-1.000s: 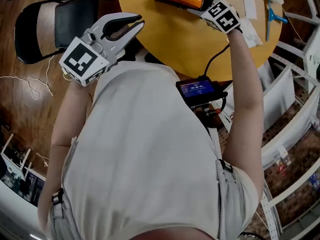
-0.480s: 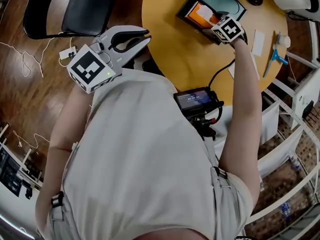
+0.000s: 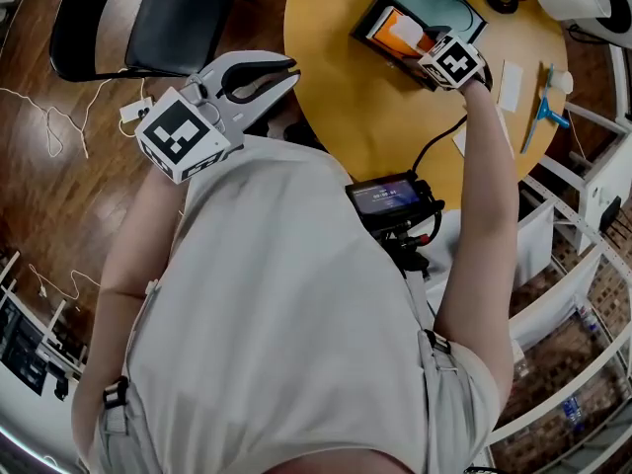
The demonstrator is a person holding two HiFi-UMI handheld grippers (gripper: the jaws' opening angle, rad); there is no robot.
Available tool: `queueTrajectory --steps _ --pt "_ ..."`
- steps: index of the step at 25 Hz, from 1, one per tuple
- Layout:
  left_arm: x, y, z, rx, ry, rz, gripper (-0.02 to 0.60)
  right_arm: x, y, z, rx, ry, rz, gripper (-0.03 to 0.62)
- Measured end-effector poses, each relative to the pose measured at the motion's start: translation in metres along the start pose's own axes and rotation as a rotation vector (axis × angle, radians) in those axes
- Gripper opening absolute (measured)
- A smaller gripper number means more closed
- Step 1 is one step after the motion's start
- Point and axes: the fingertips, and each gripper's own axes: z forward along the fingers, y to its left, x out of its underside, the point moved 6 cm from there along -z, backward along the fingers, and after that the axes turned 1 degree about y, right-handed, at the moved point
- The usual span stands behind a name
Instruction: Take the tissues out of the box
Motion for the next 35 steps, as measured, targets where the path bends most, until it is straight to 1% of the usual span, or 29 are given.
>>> queueTrajectory --steps 3,6,9,11,13,15,17,19,21,23,25,26,29,32,34,35 --pt "-0.007 -0.007 0.016 0.053 0.0 0.016 0.041 0.003 0.002 -0.035 0.068 -0.086 0.042 0.331" --pt "-0.014 -0.024 0.043 0.128 -0.006 0.04 0.041 0.029 0.005 -0.079 0.138 -0.185 0.119 0.333" --pt "-0.016 -0.028 0.057 0.188 0.004 0.04 0.041 0.049 0.011 -0.104 0.174 -0.282 0.245 0.333" --pt "-0.018 -0.032 0.062 0.246 0.016 0.05 0.041 0.071 0.026 -0.113 0.204 -0.319 0.363 0.333" --pt "-0.022 -0.042 0.072 0.323 0.026 0.075 0.041 0.109 0.049 -0.119 0.243 -0.326 0.506 0.335" --pt "-0.027 -0.056 0.087 0.379 0.046 0.09 0.041 0.15 0.069 -0.115 0.251 -0.314 0.642 0.335" --pt "-0.029 -0.064 0.1 0.413 0.06 0.099 0.041 0.181 0.086 -0.097 0.219 -0.279 0.753 0.336" --pt "-0.027 -0.07 0.108 0.432 0.076 0.101 0.041 0.202 0.103 -0.069 0.166 -0.217 0.83 0.336" --pt "-0.024 -0.074 0.11 0.442 0.084 0.105 0.041 0.215 0.12 -0.041 0.113 -0.157 0.87 0.336" --pt "-0.025 -0.078 0.108 0.442 0.09 0.109 0.041 0.222 0.131 -0.02 0.074 -0.129 0.908 0.337" --pt "-0.026 -0.078 0.105 0.431 0.088 0.111 0.041 0.228 0.136 -0.005 0.043 -0.125 0.946 0.343" --pt "-0.026 -0.077 0.103 0.422 0.084 0.111 0.041 0.229 0.136 -0.001 0.031 -0.131 0.953 0.358" --pt "-0.025 -0.069 0.1 0.396 0.076 0.107 0.041 0.226 0.132 0.001 0.006 -0.17 0.929 0.398" --pt "-0.026 -0.064 0.099 0.382 0.072 0.091 0.041 0.221 0.132 -0.013 0.017 -0.192 0.903 0.414" --pt "-0.027 -0.063 0.098 0.384 0.063 0.085 0.04 0.217 0.134 -0.033 0.06 -0.213 0.884 0.412" --pt "-0.027 -0.062 0.099 0.389 0.055 0.084 0.039 0.214 0.135 -0.045 0.088 -0.229 0.875 0.394"
